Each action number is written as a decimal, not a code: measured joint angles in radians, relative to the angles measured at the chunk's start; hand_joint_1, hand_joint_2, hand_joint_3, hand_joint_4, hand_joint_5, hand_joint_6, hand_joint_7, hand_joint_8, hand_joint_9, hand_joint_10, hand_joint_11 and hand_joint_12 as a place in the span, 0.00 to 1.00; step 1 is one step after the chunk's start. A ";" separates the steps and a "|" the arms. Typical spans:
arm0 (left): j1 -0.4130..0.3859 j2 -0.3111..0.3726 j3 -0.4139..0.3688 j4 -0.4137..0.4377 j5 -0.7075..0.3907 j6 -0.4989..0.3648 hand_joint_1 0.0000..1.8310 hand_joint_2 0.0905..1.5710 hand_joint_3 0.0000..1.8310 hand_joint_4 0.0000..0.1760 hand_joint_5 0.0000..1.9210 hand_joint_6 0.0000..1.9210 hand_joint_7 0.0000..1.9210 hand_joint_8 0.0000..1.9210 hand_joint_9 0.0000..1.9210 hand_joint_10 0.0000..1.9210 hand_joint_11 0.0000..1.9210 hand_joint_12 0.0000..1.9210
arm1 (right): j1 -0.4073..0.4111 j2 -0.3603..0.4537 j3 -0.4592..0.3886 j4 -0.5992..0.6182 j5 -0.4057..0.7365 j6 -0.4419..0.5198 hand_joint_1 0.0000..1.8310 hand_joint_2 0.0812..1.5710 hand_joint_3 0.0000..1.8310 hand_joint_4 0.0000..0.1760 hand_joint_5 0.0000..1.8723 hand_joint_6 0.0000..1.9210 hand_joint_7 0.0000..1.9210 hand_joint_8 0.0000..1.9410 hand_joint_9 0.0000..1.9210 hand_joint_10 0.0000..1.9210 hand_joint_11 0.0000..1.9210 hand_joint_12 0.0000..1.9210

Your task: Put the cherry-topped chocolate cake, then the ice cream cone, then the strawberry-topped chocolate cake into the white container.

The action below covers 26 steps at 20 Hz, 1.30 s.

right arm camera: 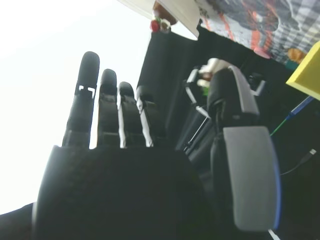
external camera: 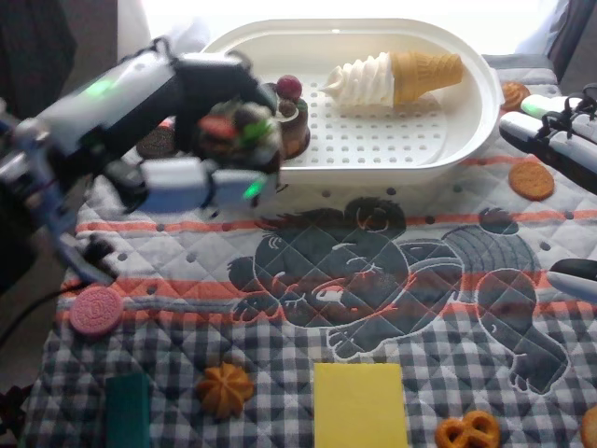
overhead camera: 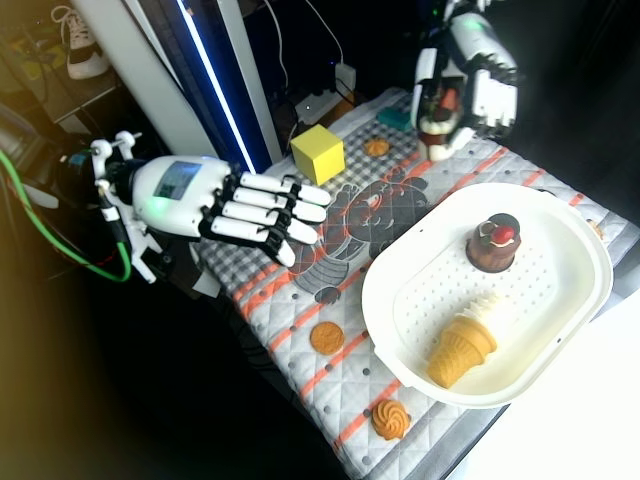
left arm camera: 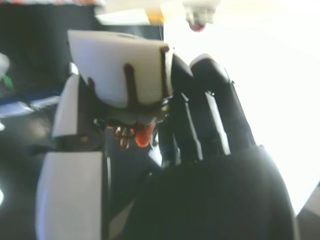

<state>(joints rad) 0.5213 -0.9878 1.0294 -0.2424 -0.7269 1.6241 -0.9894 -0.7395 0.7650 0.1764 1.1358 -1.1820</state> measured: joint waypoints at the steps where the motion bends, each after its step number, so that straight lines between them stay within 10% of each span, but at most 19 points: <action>1: -0.043 -0.030 0.030 0.001 0.051 0.001 0.65 0.76 0.00 0.00 0.41 0.60 0.43 0.74 0.36 0.78 0.31 0.95 | 0.000 -0.001 0.000 0.000 0.000 0.000 0.33 0.76 0.00 0.00 0.00 0.00 0.02 0.01 0.00 0.21 0.00 0.57; 4: -0.119 -0.131 0.116 -0.028 0.131 0.027 0.64 0.76 0.00 0.00 0.44 0.59 0.39 0.77 0.29 0.82 0.24 1.00 | 0.000 -0.003 0.000 0.000 0.003 0.002 0.32 0.76 0.00 0.00 0.00 0.00 0.03 0.00 0.00 0.22 0.00 0.59; 6: -0.150 -0.198 0.178 -0.087 0.223 0.089 0.65 0.76 0.00 0.00 0.46 0.65 0.35 0.71 0.22 0.65 0.08 0.97 | -0.004 -0.009 0.005 0.002 0.007 0.004 0.32 0.76 0.00 0.00 0.00 0.00 0.03 0.01 0.00 0.20 0.00 0.59; 12: -0.209 -0.325 0.322 -0.198 0.330 0.181 0.73 0.75 0.00 0.00 0.41 0.61 0.41 0.69 0.36 0.79 0.25 0.88 | -0.007 -0.015 0.010 0.003 0.004 0.014 0.32 0.77 0.00 0.00 0.00 0.00 0.02 0.00 0.00 0.20 0.00 0.58; 13: -0.211 -0.341 0.344 -0.212 0.333 0.181 0.63 0.77 0.00 0.00 0.40 0.66 0.26 0.44 0.17 0.58 0.05 0.89 | -0.007 -0.015 0.010 0.003 0.004 0.016 0.34 0.77 0.00 0.00 0.00 0.00 0.01 0.00 0.00 0.18 0.00 0.58; 15: -0.217 -0.356 0.362 -0.228 0.341 0.179 0.60 0.78 0.00 0.00 0.37 0.71 0.27 0.38 0.16 0.57 0.03 0.93 | -0.007 -0.015 0.010 0.000 0.004 0.019 0.35 0.77 0.00 0.00 0.00 0.00 0.01 0.00 0.00 0.17 0.00 0.57; 16: -0.218 -0.358 0.365 -0.230 0.347 0.181 0.56 0.70 0.00 0.12 0.13 0.37 0.19 0.33 0.07 0.61 0.00 0.97 | -0.007 -0.016 0.010 -0.001 0.005 0.019 0.33 0.76 0.00 0.00 0.00 0.00 0.00 0.00 0.00 0.16 0.00 0.60; 17: -0.218 -0.358 0.365 -0.233 0.359 0.182 0.56 0.70 0.00 0.12 0.13 0.37 0.19 0.33 0.07 0.61 0.00 0.97 | -0.007 -0.016 0.010 -0.001 0.004 0.019 0.33 0.76 0.00 0.00 0.00 0.00 0.00 0.00 0.00 0.16 0.00 0.60; 18: -0.217 -0.359 0.363 -0.230 0.369 0.182 0.49 0.65 0.00 0.72 0.02 0.31 0.08 0.31 0.00 0.51 0.00 0.95 | -0.007 -0.016 0.011 0.003 0.003 0.020 0.35 0.76 0.00 0.00 0.00 0.00 0.00 0.00 0.00 0.15 0.00 0.60; 19: -0.217 -0.358 0.355 -0.230 0.366 0.182 0.49 0.65 0.00 0.72 0.02 0.31 0.08 0.31 0.00 0.51 0.00 0.95 | -0.007 -0.016 0.011 0.004 0.005 0.021 0.35 0.76 0.00 0.00 0.00 0.00 0.00 0.00 0.00 0.15 0.00 0.60; 20: -0.217 -0.354 0.343 -0.222 0.359 0.182 0.46 0.62 0.00 0.92 0.00 0.24 0.03 0.19 0.00 0.29 0.00 0.82 | -0.007 -0.016 0.011 0.003 0.005 0.023 0.34 0.76 0.00 0.00 0.00 0.00 0.00 0.00 0.00 0.17 0.00 0.62; 21: -0.217 -0.349 0.329 -0.216 0.359 0.183 0.41 0.61 0.00 0.98 0.00 0.12 0.01 0.02 0.00 0.05 0.00 0.21 | -0.007 -0.017 0.011 0.000 0.004 0.023 0.35 0.76 0.00 0.00 0.00 0.00 0.00 0.00 0.00 0.17 0.00 0.63; 22: -0.216 -0.341 0.313 -0.209 0.354 0.182 0.41 0.60 0.00 1.00 0.00 0.09 0.01 0.01 0.00 0.01 0.00 0.04 | -0.007 -0.017 0.011 0.001 0.004 0.023 0.34 0.76 0.00 0.00 0.00 0.00 0.00 0.00 0.00 0.16 0.00 0.59; 23: -0.212 -0.330 0.298 -0.203 0.344 0.182 0.40 0.61 0.00 1.00 0.00 0.08 0.01 0.01 0.00 0.03 0.00 0.16 | -0.012 -0.017 0.011 0.003 0.007 0.024 0.33 0.76 0.00 0.00 0.00 0.00 0.02 0.01 0.00 0.19 0.00 0.61; 26: -0.188 -0.272 0.227 -0.173 0.296 0.180 0.41 0.63 0.00 1.00 0.00 0.03 0.00 0.00 0.00 0.00 0.00 0.10 | -0.014 -0.017 0.011 0.007 0.004 0.026 0.33 0.76 0.00 0.00 0.00 0.00 0.03 0.01 0.00 0.19 0.00 0.64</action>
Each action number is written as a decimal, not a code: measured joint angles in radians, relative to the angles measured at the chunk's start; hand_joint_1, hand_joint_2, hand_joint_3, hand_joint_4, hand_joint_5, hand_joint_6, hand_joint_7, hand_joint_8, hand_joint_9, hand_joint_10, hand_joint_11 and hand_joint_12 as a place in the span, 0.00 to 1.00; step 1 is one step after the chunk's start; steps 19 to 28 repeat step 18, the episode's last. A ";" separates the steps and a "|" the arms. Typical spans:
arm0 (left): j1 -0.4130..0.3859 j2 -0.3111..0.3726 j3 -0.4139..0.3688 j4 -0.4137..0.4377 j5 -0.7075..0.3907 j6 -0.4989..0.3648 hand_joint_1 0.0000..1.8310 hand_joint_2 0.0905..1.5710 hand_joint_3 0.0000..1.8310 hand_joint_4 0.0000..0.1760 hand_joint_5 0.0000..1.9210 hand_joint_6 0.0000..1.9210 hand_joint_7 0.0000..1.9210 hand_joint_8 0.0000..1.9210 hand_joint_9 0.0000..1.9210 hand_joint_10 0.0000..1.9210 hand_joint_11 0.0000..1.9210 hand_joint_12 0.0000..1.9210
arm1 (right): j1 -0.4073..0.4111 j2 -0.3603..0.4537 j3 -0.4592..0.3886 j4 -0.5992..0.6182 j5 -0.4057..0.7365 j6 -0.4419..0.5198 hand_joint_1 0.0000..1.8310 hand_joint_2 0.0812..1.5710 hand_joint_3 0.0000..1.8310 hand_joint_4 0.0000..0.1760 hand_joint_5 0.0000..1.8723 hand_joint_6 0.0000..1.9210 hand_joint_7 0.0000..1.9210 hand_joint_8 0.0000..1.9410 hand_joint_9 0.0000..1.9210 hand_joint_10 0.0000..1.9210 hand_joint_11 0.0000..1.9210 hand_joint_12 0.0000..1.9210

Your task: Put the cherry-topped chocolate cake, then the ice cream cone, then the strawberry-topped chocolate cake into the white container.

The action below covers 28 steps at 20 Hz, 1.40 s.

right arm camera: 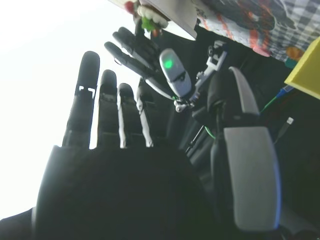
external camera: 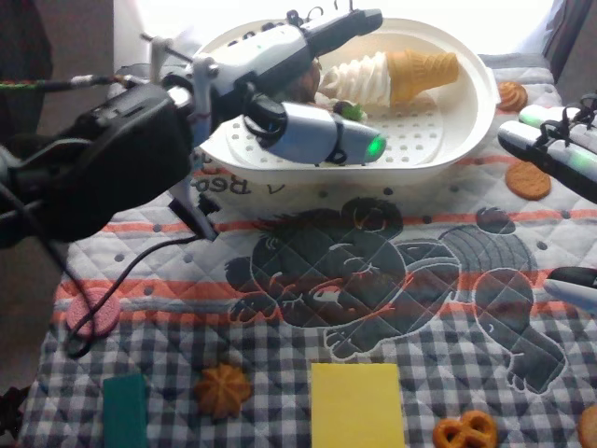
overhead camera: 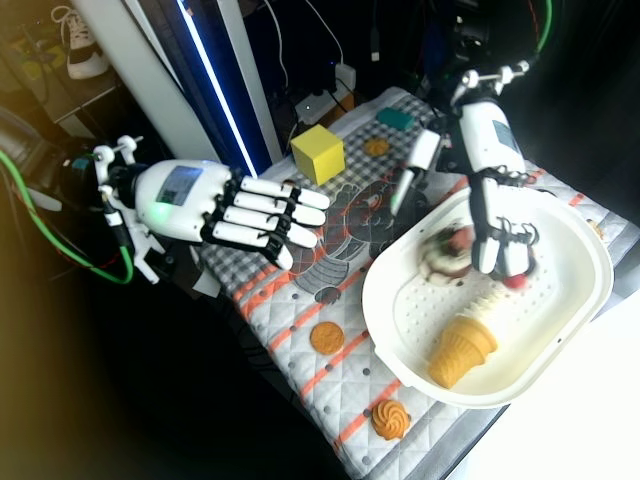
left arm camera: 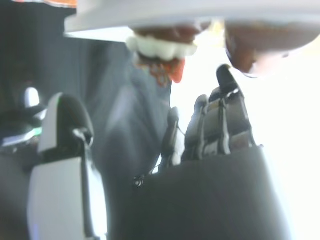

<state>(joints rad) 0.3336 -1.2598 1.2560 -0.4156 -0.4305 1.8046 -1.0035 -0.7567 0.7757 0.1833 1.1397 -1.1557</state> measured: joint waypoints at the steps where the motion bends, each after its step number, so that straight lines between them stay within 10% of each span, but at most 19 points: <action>1: 0.013 0.027 -0.033 0.029 -0.029 -0.022 0.38 0.67 0.01 1.00 0.00 0.00 0.00 0.00 0.01 0.01 0.00 0.34 | 0.000 0.000 0.000 0.000 0.000 0.000 0.32 0.76 0.00 0.00 0.00 0.00 0.04 0.01 0.00 0.20 0.00 0.64; 2: 0.023 0.049 -0.056 0.052 -0.056 -0.049 0.38 0.67 0.01 1.00 0.00 0.00 0.00 0.00 0.01 0.01 0.00 0.34 | 0.000 0.000 -0.001 -0.001 0.000 0.001 0.32 0.76 0.00 0.00 0.00 0.00 0.04 0.01 0.00 0.20 0.00 0.64; 3: 0.053 0.090 -0.093 0.100 -0.119 -0.130 0.34 0.72 0.01 0.99 0.00 0.00 0.00 0.00 0.00 0.00 0.00 0.03 | 0.000 0.000 -0.001 -0.004 0.000 0.004 0.32 0.75 0.00 0.00 0.00 0.00 0.04 0.01 0.00 0.23 0.00 0.64; 4: 0.066 0.107 -0.098 0.121 -0.142 -0.160 0.33 0.75 0.02 0.93 0.00 0.00 0.00 0.00 0.00 0.00 0.00 0.00 | 0.000 0.001 -0.003 -0.004 0.000 0.004 0.31 0.75 0.00 0.00 0.00 0.00 0.04 0.01 0.00 0.23 0.00 0.62; 6: 0.132 0.178 -0.146 0.155 -0.241 -0.284 0.29 0.83 0.00 0.77 0.00 0.00 0.02 0.00 0.04 0.06 0.00 0.52 | -0.001 0.004 -0.008 -0.003 0.005 0.004 0.32 0.75 0.00 0.00 0.00 0.00 0.04 0.01 0.00 0.23 0.00 0.62; 9: 0.224 0.267 -0.235 0.156 -0.386 -0.308 0.31 0.80 0.00 1.00 0.00 0.00 0.03 0.01 0.00 0.22 0.00 0.69 | -0.011 0.012 -0.016 0.002 0.014 0.004 0.33 0.75 0.00 0.05 0.00 0.00 0.01 0.00 0.00 0.18 0.00 0.57; 12: 0.331 0.337 -0.320 0.169 -0.533 -0.312 0.39 0.80 0.00 0.96 0.00 0.00 0.02 0.00 0.02 0.10 0.00 0.40 | -0.016 0.019 -0.026 -0.002 0.044 0.006 0.36 0.73 0.00 0.00 0.00 0.00 0.00 0.00 0.00 0.15 0.00 0.56; 14: 0.396 0.377 -0.364 0.172 -0.605 -0.310 0.36 0.81 0.00 0.93 0.00 0.00 0.03 0.00 0.03 0.09 0.00 0.42 | -0.018 0.027 -0.027 0.008 0.052 0.005 0.35 0.74 0.00 0.00 0.00 0.00 0.00 0.00 0.00 0.19 0.00 0.56; 15: 0.423 0.395 -0.381 0.170 -0.640 -0.311 0.34 0.82 0.00 0.63 0.00 0.00 0.04 0.00 0.05 0.07 0.00 0.52 | -0.023 0.031 -0.029 0.015 0.068 0.005 0.35 0.75 0.00 0.00 0.00 0.00 0.00 0.00 0.00 0.19 0.00 0.59; 28: 0.499 0.430 -0.410 0.139 -0.743 -0.311 0.37 0.82 0.00 0.65 0.00 0.00 0.04 0.00 0.05 0.04 0.00 0.40 | -0.030 0.040 -0.036 0.021 0.109 0.005 0.36 0.75 0.00 0.00 0.00 0.00 0.00 0.00 0.00 0.16 0.00 0.57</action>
